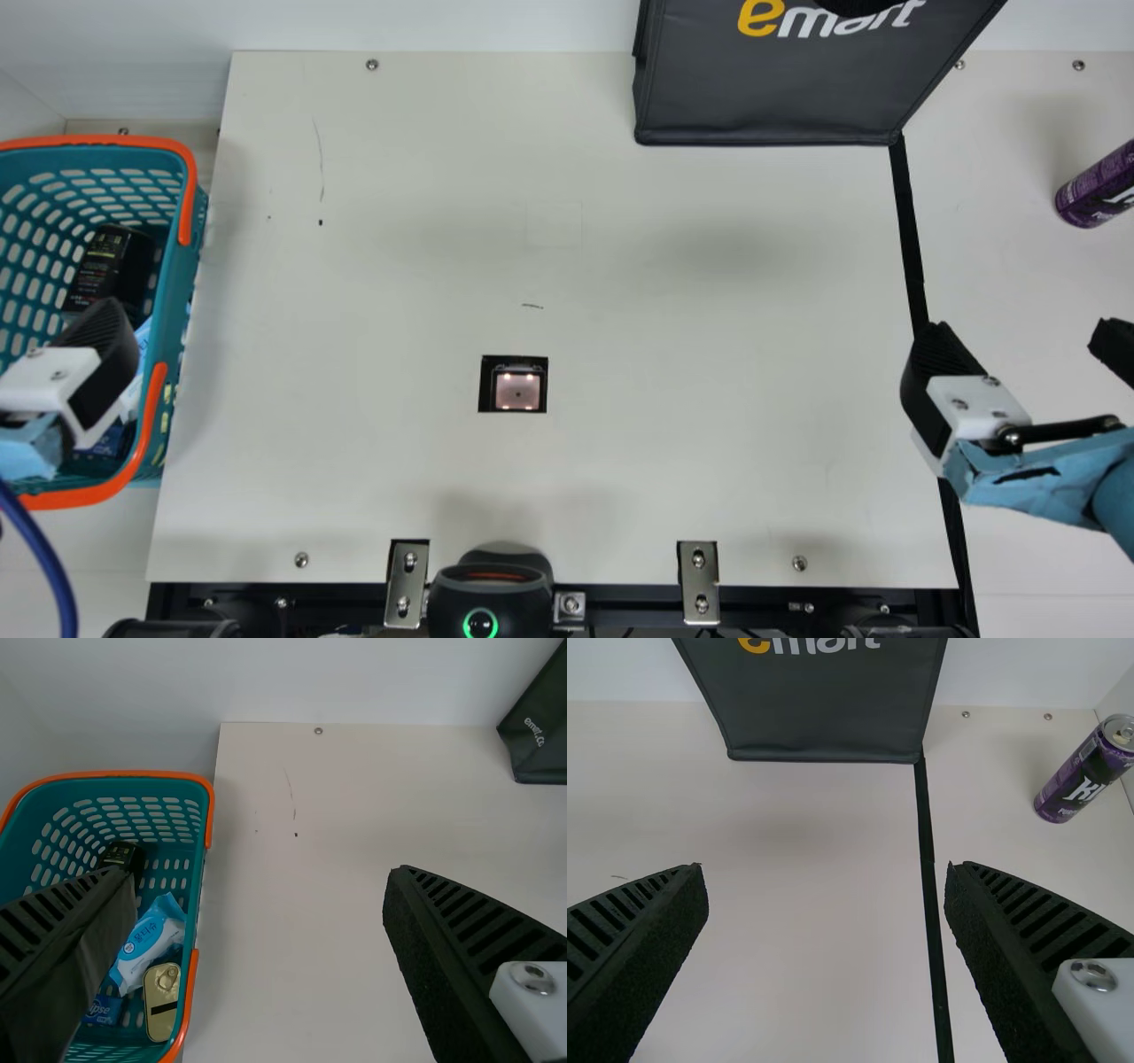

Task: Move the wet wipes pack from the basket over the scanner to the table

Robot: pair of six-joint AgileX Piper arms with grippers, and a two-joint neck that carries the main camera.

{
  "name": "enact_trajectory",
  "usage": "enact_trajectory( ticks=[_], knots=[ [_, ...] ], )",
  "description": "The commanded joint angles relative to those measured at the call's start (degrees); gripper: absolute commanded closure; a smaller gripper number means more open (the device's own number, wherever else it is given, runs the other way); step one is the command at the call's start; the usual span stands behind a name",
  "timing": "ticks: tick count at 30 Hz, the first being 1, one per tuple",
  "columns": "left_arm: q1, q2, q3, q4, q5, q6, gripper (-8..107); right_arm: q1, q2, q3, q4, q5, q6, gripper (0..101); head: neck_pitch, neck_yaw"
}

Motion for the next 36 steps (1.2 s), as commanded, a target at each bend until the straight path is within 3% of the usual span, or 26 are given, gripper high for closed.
enact_trajectory(
  ticks=[1, 15, 27, 36],
  knots=[
    [0.0, 0.0, 0.0, 0.0, 0.0, 0.0, 9, 0.0, 0.0, 0.0, 0.0, 0.0, 0.0, 6, -1.7, 1.4],
    [0.0, 0.0, 0.0, 0.0, 0.0, 0.0, 9, 0.0, 0.0, 0.0, 0.0, 0.0, 0.0, 6, -1.7, 20.1],
    [0.9, 1.0, 0.0, 0.7, -0.4, -0.9, 9, 0.0, 0.0, 0.0, 0.0, 0.0, 0.0, 6, -1.7, 20.1],
    [8.1, 7.8, -1.2, 0.8, -2.0, -3.9, 9, 0.0, 0.0, 0.0, 0.0, 0.0, 0.0, 6, -1.7, 20.1]
  ],
)
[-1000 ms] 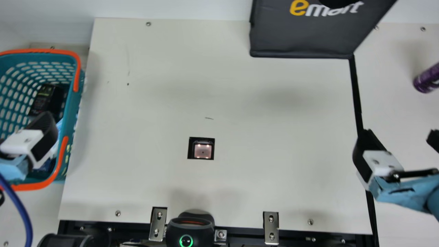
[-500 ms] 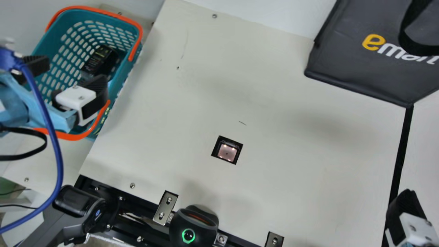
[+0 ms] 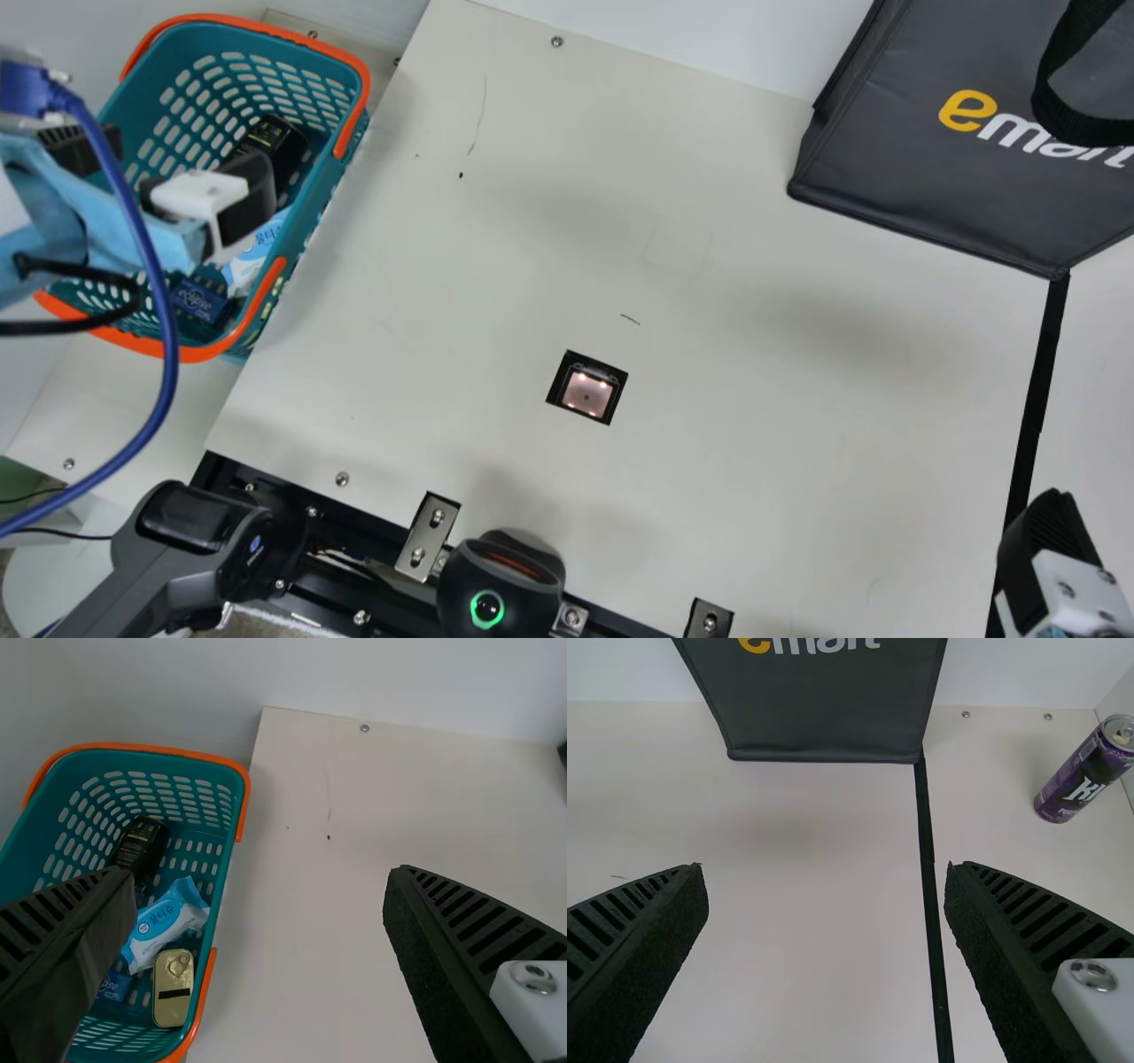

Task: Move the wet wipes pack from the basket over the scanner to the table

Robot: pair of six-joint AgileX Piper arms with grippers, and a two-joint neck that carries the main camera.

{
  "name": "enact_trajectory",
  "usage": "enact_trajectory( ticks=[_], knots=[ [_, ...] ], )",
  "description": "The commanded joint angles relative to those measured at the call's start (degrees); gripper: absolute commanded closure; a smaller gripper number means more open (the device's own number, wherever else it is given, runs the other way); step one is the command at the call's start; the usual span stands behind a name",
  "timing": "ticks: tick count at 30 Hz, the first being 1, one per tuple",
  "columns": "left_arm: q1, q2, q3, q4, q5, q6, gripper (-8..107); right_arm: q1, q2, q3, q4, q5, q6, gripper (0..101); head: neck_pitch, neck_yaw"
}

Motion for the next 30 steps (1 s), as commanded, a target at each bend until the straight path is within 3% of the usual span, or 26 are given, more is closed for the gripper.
enact_trajectory(
  ticks=[1, 8, 18, 30],
  knots=[
    [3.2, 2.3, -0.5, -0.9, -0.3, 0.3, 9, 0.0, 0.0, 0.0, 0.0, 0.0, 0.0, 6, -1.7, 0.1],
    [14.8, 9.9, -2.4, -6.2, -2.3, 6.0, 9, 0.0, 0.0, 0.0, 0.0, 0.0, 0.0, 6, -1.7, 0.1],
    [28.8, 20.6, -4.2, -15.9, -5.3, 21.1, 9, 0.0, 0.0, 0.0, 0.0, 0.0, 0.0, 6, -1.7, 0.1],
    [32.6, 30.9, -2.2, -17.1, -11.0, 29.0, 9, 0.0, 0.0, 0.0, 0.0, 0.1, 0.0, 6, -1.7, 0.1]
  ],
)
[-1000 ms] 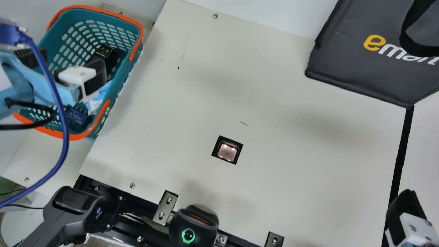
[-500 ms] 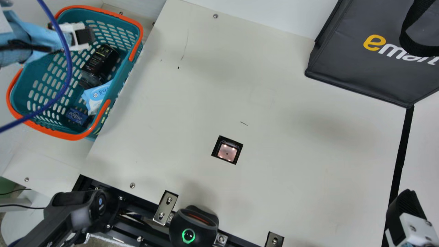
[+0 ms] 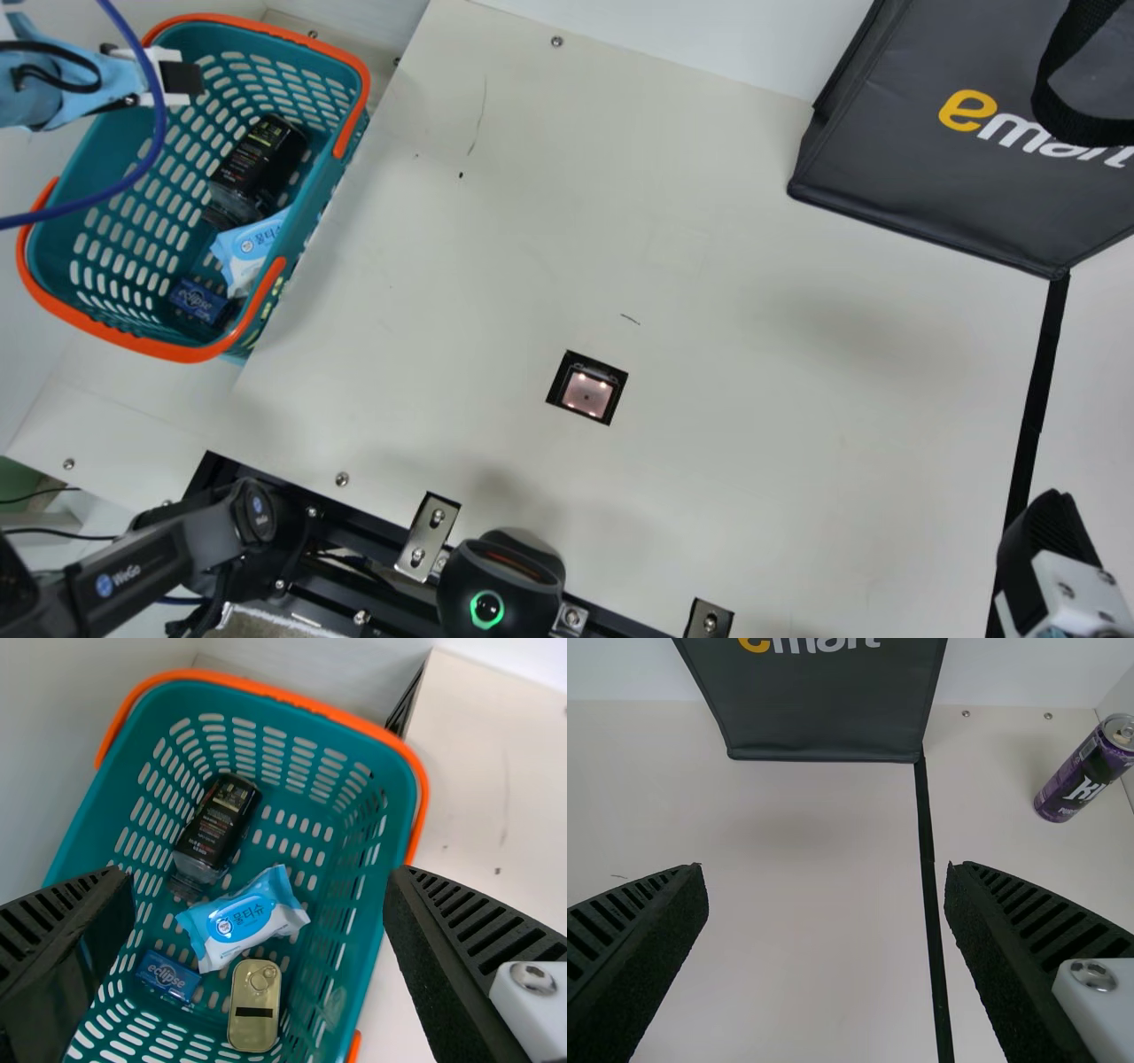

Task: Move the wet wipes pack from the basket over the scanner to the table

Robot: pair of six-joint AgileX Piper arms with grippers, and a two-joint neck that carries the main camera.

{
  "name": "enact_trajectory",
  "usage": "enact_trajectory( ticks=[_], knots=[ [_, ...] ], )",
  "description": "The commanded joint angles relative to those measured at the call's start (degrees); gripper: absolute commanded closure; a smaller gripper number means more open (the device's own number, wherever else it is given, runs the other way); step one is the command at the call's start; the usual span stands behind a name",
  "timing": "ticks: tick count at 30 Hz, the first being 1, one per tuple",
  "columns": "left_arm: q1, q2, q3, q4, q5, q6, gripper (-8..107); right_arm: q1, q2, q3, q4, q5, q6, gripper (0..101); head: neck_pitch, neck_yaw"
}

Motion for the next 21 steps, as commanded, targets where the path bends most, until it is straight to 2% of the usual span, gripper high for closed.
enact_trajectory(
  ticks=[1, 21],
  knots=[
    [-0.1, 1.7, 0.5, 0.5, -1.2, 0.2, 9, 0.0, 0.0, 0.0, 0.0, 0.0, 0.0, 6, -1.7, 0.1],
    [0.9, 15.1, 3.2, 3.5, -8.3, 1.8, 9, 0.0, 0.0, 0.0, 0.0, 0.0, 0.0, 6, -1.7, 0.1]
  ],
)
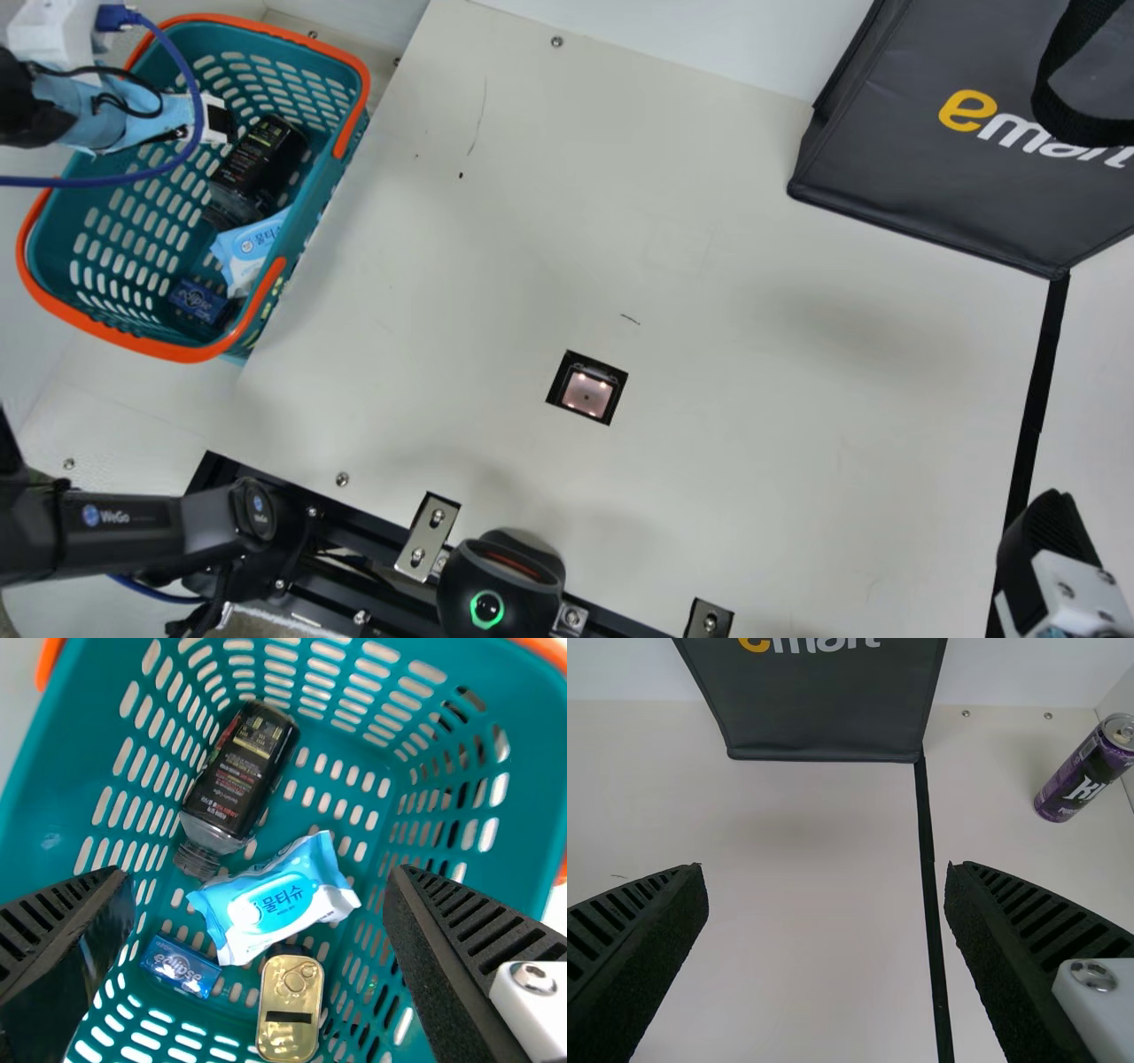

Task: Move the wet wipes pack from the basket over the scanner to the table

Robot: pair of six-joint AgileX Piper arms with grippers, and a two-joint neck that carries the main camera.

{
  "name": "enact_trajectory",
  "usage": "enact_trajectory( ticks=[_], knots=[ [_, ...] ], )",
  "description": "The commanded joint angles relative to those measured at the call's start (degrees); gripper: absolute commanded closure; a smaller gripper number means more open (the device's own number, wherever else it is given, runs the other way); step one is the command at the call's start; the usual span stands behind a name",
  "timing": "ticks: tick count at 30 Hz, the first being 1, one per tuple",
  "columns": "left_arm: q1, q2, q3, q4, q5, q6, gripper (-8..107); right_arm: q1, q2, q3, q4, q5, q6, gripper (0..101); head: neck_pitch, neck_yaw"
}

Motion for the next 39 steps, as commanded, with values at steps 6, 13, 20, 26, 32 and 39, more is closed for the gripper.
enact_trajectory(
  ticks=[6, 13, 20, 26, 32, 39],
  knots=[
    [0.4, 3.0, 0.7, 0.7, -1.3, 0.5, 9, 0.0, 0.0, 0.0, 0.0, 0.0, 0.0, 6, -1.7, 0.1],
    [0.6, 5.1, 1.7, 1.3, -2.4, 1.7, 9, 0.0, 0.0, 0.0, 0.0, 0.0, 0.0, 6, -1.7, 0.1],
    [0.6, 7.0, 2.5, 1.6, -3.3, 3.4, 9, 0.0, 0.0, 0.0, 0.0, 0.0, 0.0, 6, -1.7, 0.1],
    [0.1, 8.7, 2.7, 2.4, -4.5, 4.2, 9, 0.0, 0.0, 0.0, 0.0, 0.0, 0.0, 6, -1.7, 0.1],
    [-1.3, 10.4, 2.4, 4.5, -6.7, 4.3, 9, 0.0, 0.0, 0.0, 0.0, 0.0, 0.0, 6, -1.7, 0.1],
    [-3.0, 12.0, 1.7, 5.7, -8.1, 6.6, 9, 0.0, 0.0, 0.0, 0.0, 0.0, 0.0, 6, -1.7, 0.1]
  ],
)
